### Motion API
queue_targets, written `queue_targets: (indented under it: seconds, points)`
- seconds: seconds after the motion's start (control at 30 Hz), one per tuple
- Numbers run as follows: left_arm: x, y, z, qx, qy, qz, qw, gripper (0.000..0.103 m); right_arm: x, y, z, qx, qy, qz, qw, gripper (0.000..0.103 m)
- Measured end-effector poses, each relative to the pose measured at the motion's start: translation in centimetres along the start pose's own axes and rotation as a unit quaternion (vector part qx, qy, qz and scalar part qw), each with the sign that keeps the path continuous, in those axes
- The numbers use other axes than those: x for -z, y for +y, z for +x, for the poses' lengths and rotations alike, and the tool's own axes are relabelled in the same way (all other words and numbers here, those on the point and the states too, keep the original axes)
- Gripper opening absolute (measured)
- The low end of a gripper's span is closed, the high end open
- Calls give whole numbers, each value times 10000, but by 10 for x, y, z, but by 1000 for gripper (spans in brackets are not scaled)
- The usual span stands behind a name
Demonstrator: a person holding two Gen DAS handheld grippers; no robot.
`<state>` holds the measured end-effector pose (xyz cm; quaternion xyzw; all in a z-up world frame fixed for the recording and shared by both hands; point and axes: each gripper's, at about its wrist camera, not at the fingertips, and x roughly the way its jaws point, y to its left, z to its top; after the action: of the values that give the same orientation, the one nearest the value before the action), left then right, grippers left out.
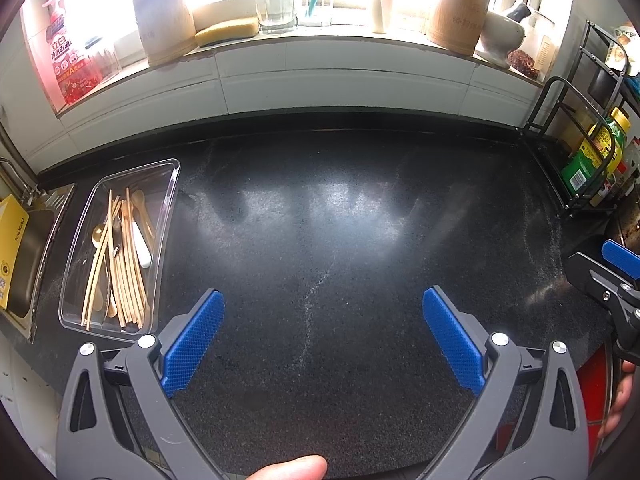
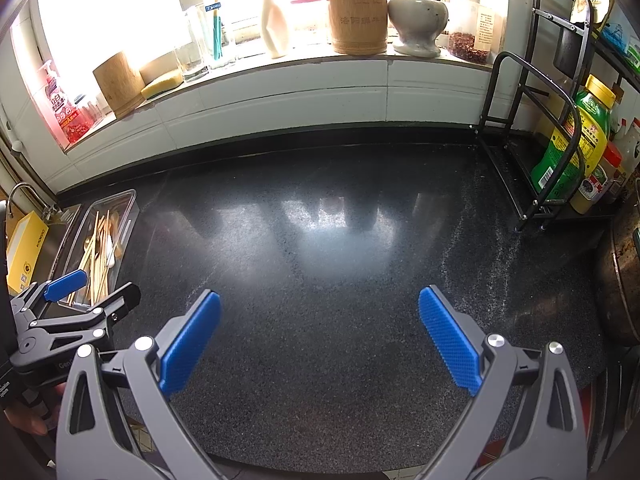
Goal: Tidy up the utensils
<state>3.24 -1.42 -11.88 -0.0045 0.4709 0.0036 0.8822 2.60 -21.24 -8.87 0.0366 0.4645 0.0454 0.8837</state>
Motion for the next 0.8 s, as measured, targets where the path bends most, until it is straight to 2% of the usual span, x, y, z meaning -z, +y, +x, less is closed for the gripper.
queue_targets:
  seconds: [0.8]
  points:
    - [-2, 0, 0, -13, 15, -7, 10000, 97, 0, 0, 0, -4, -1, 2, 10000, 96]
